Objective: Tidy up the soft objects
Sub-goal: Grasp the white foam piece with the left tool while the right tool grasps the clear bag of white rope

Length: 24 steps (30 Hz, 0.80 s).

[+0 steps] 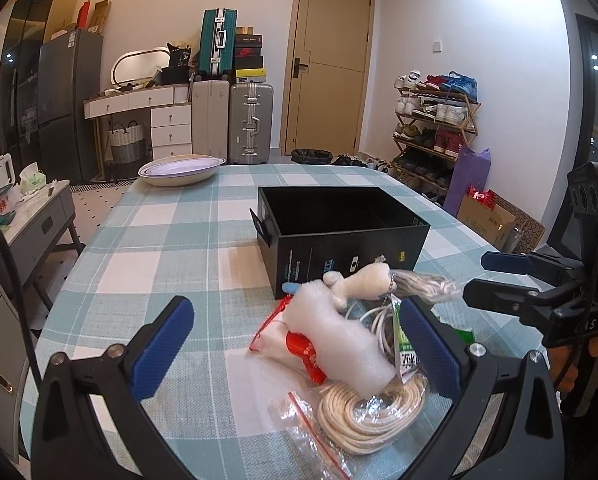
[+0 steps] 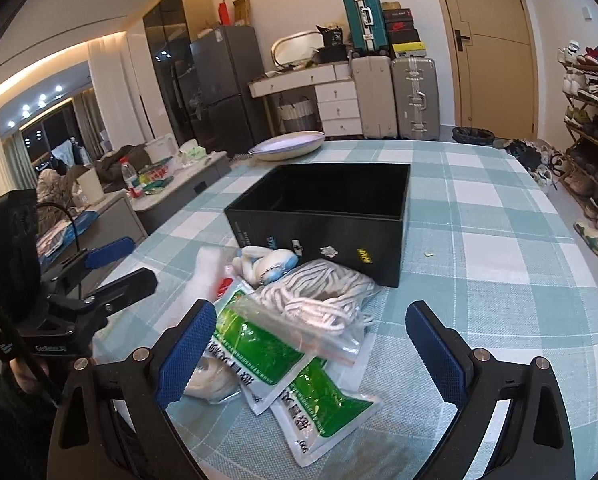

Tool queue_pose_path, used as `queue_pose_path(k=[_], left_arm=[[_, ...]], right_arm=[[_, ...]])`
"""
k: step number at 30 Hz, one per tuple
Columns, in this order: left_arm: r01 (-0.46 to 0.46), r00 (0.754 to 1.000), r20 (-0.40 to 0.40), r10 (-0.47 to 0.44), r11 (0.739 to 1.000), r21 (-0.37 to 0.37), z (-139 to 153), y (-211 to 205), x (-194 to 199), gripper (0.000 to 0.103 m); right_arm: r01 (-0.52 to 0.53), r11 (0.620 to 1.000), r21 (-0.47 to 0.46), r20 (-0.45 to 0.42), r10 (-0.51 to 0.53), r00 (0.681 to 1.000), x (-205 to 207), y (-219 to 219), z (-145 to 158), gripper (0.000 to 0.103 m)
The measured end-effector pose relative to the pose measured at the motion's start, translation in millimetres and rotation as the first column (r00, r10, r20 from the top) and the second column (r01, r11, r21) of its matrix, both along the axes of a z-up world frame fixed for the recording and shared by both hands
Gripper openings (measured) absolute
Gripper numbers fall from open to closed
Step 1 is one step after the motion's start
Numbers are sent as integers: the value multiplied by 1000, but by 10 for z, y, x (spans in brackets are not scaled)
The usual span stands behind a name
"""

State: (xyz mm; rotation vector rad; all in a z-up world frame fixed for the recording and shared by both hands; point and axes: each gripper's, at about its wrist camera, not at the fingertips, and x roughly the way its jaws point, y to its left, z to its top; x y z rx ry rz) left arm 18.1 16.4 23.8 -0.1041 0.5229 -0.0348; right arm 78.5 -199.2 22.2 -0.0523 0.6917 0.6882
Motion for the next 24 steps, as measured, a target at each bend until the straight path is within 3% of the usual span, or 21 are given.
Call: queue_pose_path(k=[12, 16, 24], left_arm=[[23, 998, -66, -21, 1000, 18, -41, -48, 324, 103], [22, 994, -107, -20, 1000, 20, -136, -41, 373, 103], [41, 990, -139, -39, 999, 15, -219, -69, 403, 102]], right_arm=[[64, 997, -38, -140, -68, 988, 394, 226, -106, 98], [81, 996, -48, -205, -89, 975, 526, 234, -223, 87], [74, 996, -40, -256, -82, 963, 583, 168, -334, 86]])
